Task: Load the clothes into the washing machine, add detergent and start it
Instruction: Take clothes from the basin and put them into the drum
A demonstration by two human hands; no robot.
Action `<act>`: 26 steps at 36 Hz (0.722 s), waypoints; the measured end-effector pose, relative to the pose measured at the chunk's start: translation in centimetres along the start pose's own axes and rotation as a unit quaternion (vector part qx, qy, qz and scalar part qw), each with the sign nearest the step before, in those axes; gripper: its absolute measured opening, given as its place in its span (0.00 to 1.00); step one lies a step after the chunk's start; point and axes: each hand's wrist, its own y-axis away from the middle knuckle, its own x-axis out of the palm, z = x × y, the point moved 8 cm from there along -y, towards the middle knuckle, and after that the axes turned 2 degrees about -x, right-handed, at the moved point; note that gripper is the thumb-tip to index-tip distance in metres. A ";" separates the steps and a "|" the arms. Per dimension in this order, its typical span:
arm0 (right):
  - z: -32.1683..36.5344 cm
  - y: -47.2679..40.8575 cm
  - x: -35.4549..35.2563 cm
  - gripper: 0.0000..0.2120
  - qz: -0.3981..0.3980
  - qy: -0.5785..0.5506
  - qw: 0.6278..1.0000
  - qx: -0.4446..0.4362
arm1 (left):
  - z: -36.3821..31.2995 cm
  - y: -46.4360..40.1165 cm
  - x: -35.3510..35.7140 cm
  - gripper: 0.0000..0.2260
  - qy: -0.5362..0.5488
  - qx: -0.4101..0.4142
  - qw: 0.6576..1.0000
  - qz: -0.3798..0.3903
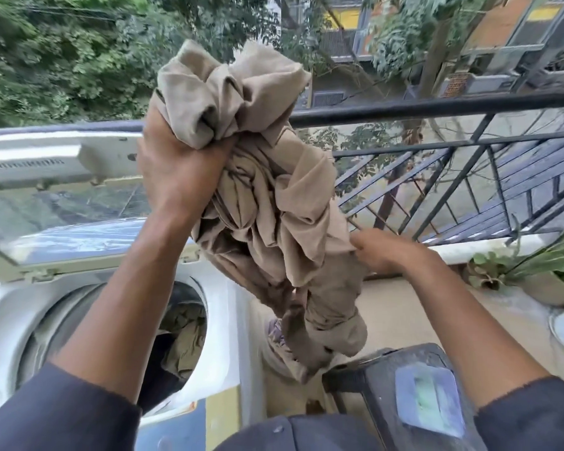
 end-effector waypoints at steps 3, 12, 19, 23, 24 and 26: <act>-1.6 0.1 -0.3 0.08 -0.009 0.074 0.996 0.052 | 0.4 0.4 0.2 0.29 -0.027 -0.012 1.000 0.007; -1.6 5.7 -12.3 0.14 -0.496 -0.179 0.850 0.000 | 1.9 1.1 0.5 0.31 -0.060 -0.041 0.997 -0.003; -0.8 0.7 -3.4 0.09 -0.189 -0.044 0.978 0.079 | 1.8 1.3 0.1 0.33 -0.046 -0.041 0.998 -0.018; -2.3 2.0 -6.7 0.07 -0.326 -0.069 0.936 0.114 | 2.0 1.7 0.2 0.32 -0.034 -0.031 0.999 -0.014; -2.4 3.1 -8.2 0.09 -0.390 -0.093 0.910 0.106 | 2.1 1.7 0.3 0.31 -0.035 -0.030 0.999 -0.009; -1.8 5.7 -10.6 0.12 -0.487 -0.144 0.859 0.065 | 2.3 1.8 0.6 0.30 -0.044 -0.027 0.999 0.002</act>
